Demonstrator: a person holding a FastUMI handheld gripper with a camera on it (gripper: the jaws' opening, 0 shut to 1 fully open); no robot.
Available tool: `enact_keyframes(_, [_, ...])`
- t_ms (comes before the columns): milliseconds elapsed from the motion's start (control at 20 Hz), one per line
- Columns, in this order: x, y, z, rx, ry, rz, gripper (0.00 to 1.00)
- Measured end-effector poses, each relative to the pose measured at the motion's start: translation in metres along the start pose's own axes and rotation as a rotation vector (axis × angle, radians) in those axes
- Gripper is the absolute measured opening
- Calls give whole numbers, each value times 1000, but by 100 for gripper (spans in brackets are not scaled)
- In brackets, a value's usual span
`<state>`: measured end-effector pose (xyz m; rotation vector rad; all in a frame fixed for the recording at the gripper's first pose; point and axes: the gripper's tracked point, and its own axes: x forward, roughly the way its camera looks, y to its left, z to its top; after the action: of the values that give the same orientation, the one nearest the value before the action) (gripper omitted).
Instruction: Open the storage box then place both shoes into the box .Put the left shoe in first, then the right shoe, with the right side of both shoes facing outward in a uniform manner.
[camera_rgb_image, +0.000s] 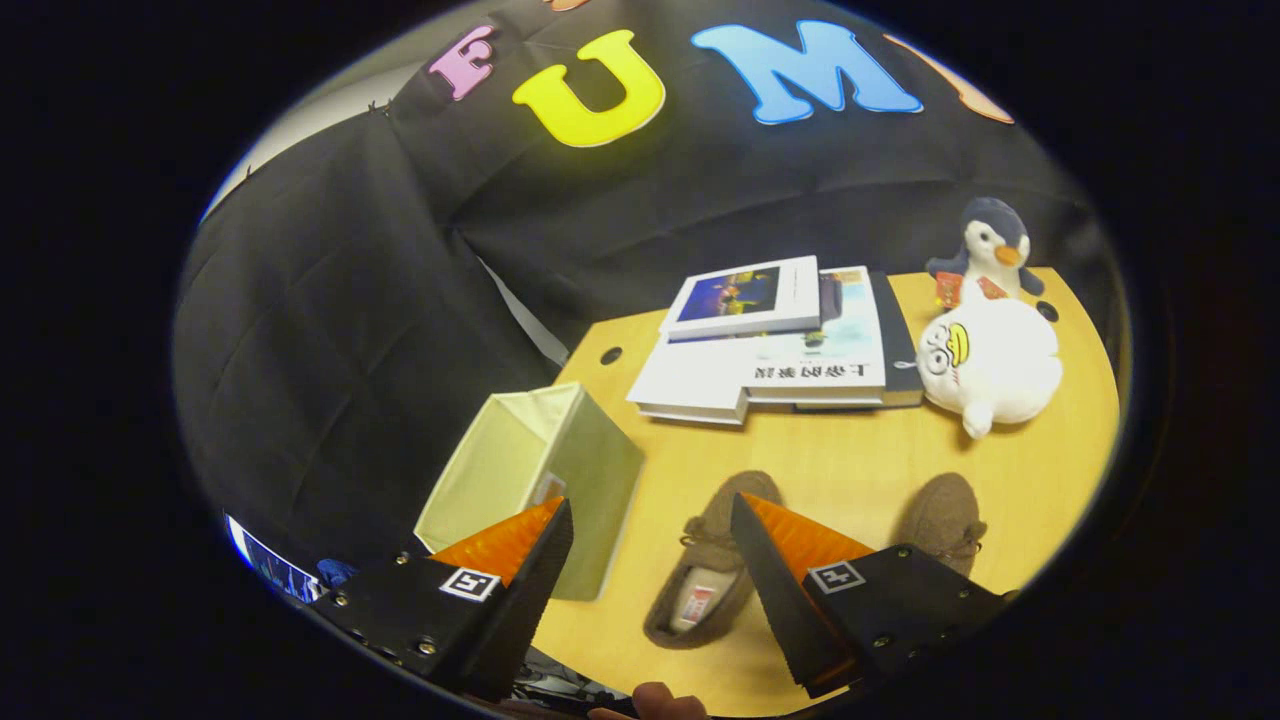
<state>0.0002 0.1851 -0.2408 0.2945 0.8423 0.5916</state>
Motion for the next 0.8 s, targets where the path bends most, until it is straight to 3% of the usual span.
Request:
enact_keyframes(300, [12,-39,-61,-2,94,-122,96])
enact_keyframes(800, [68,-67,-118,9,246,-204,93])
